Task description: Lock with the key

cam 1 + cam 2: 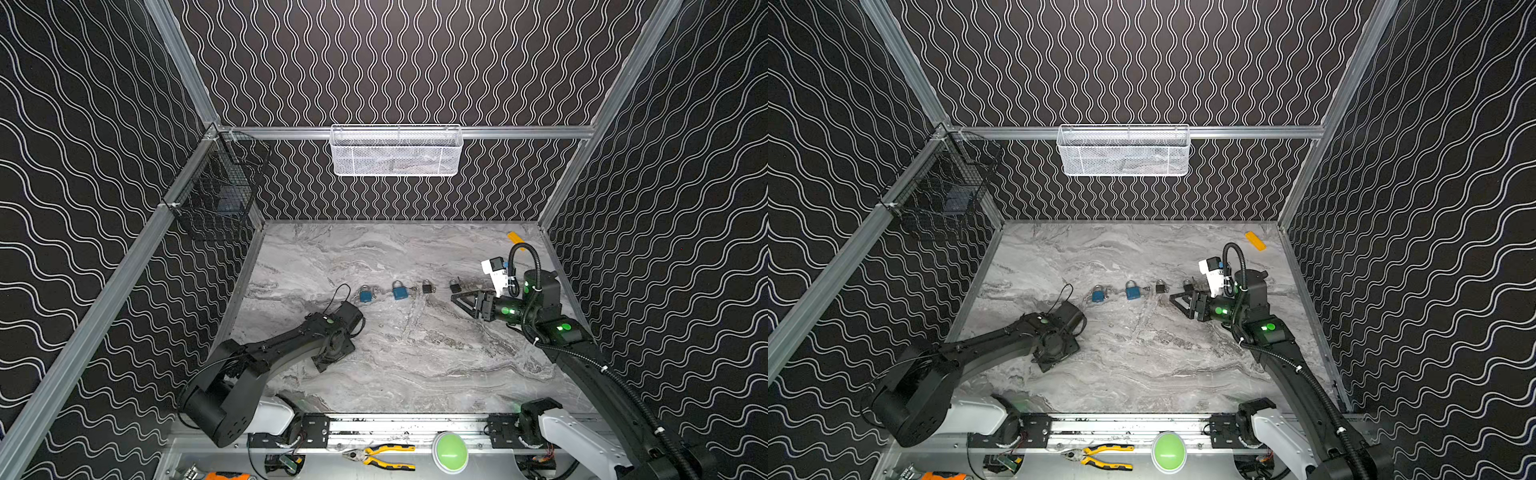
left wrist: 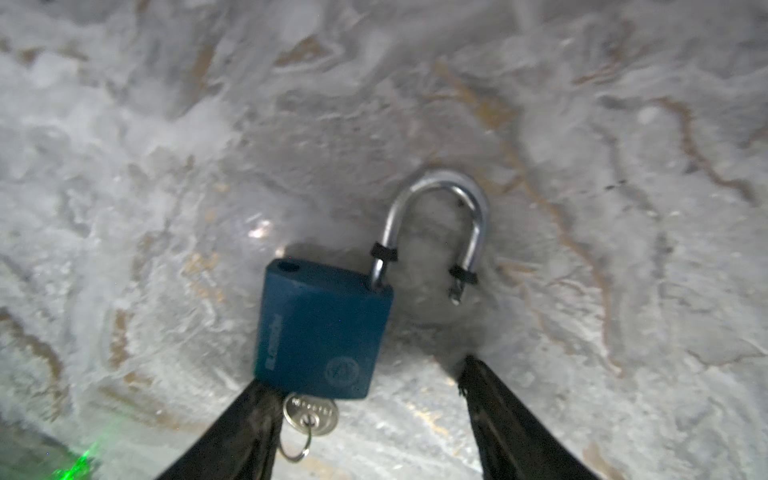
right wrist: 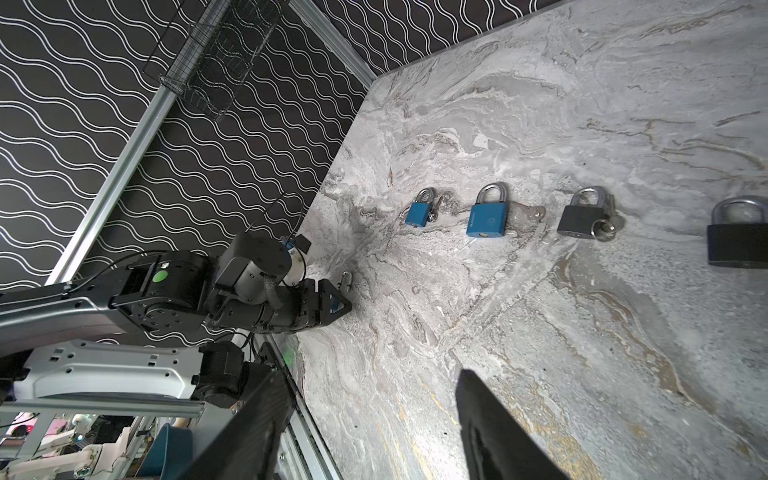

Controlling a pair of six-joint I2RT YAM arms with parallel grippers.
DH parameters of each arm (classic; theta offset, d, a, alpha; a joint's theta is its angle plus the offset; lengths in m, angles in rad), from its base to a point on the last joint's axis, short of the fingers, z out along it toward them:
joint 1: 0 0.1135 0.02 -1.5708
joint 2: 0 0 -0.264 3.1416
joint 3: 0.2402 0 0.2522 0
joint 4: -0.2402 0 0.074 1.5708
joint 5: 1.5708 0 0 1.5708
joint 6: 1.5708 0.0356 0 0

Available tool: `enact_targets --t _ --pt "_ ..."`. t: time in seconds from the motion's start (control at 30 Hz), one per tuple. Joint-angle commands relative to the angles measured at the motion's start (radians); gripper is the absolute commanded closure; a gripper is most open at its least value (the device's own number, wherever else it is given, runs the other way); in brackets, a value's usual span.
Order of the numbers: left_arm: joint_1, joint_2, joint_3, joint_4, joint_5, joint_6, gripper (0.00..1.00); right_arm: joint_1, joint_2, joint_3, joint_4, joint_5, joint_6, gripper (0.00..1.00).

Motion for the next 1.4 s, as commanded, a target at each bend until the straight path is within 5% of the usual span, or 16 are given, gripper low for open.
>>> enact_targets --t 0.0,0.33,1.0,1.37 --pt "-0.018 0.033 0.003 0.214 0.154 0.011 0.29 0.0 0.009 0.007 0.002 0.008 -0.007 0.33" --pt "0.025 -0.075 0.009 -0.005 0.058 0.021 0.24 -0.001 0.036 -0.004 0.03 0.013 0.013 0.34" --pt "0.224 -0.069 -0.056 0.074 0.089 0.164 0.31 0.003 0.075 -0.002 0.044 0.014 0.02 0.34" --pt "0.242 0.011 -0.007 0.098 0.113 0.208 0.39 0.003 0.071 -0.002 0.038 0.023 0.019 0.34"
